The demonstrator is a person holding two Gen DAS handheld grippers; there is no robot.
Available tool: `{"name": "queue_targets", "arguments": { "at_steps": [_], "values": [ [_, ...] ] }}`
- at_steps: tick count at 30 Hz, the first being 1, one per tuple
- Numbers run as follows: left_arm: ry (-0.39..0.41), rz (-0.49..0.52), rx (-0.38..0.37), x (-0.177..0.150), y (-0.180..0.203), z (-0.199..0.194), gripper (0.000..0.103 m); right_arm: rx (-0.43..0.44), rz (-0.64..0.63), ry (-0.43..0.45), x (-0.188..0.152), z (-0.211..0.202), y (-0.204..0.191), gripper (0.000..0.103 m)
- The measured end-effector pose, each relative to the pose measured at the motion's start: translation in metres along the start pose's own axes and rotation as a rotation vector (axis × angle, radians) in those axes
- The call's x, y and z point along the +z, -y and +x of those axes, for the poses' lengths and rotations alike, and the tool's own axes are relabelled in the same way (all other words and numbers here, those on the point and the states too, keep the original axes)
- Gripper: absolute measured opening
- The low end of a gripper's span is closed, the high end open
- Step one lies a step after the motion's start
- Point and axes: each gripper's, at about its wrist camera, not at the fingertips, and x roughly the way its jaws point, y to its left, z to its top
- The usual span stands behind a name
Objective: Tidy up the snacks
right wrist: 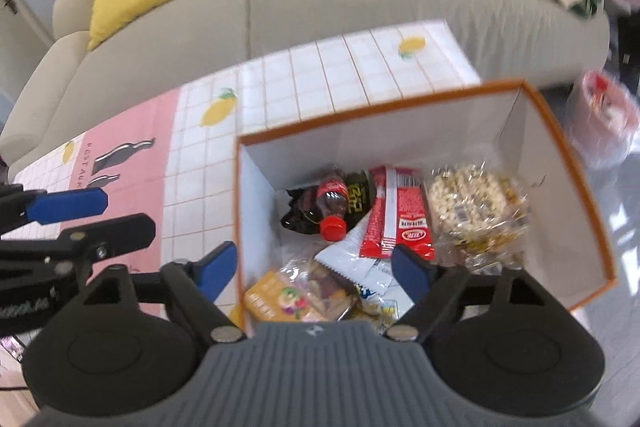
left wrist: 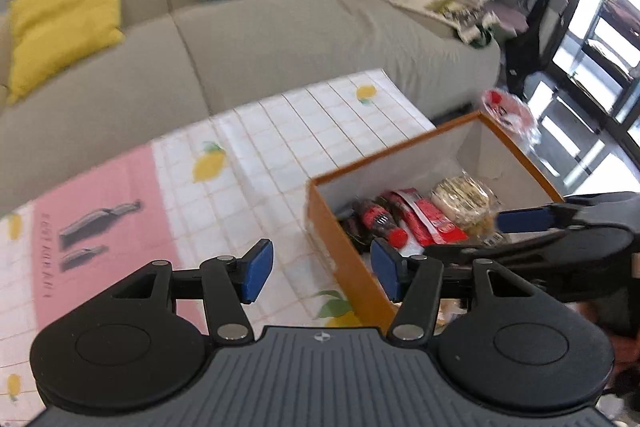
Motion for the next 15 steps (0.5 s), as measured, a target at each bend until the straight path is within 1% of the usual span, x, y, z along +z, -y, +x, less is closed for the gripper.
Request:
{"name": "queue_targets", "arguments": {
  "at_steps": [2,3,4,5,7,9,11,13,15],
  "values": [
    [0.059,0.008,0.055,-0.007,-0.001,-0.021,0.071,-0.012,-0.031,0.058,-0.007,-0.024,-0.011,0.086],
    [0.089,0.007,0.074,-0.012,-0.002,-0.032,0.074,-0.025,-0.046,0.09,-0.011,-0.036,-0.017,0.09],
    [0.114,0.003,0.093,-0.016,-0.003,-0.043,0.075,-0.03,-0.056,0.122,-0.016,-0.046,-0.02,0.097],
    [0.136,-0.002,0.108,-0.021,-0.005,-0.053,0.076,-0.027,-0.064,0.156,-0.022,-0.057,-0.024,0.098],
    [0.187,-0.022,0.146,-0.032,-0.008,-0.074,0.078,-0.033,-0.079,0.214,-0.035,-0.079,-0.031,0.099],
    [0.237,-0.036,0.185,-0.043,-0.009,-0.09,0.079,-0.049,-0.09,0.253,-0.048,-0.096,-0.037,0.1],
    [0.282,-0.039,0.22,-0.055,-0.008,-0.106,0.081,-0.063,-0.096,0.294,-0.063,-0.113,-0.044,0.1],
    [0.305,-0.044,0.236,-0.066,-0.005,-0.118,0.085,-0.073,-0.102,0.319,-0.079,-0.127,-0.052,0.1],
    [0.319,-0.055,0.23,-0.076,-0.004,-0.127,0.085,-0.078,-0.104,0.337,-0.093,-0.137,-0.06,0.1]
  ]
}}
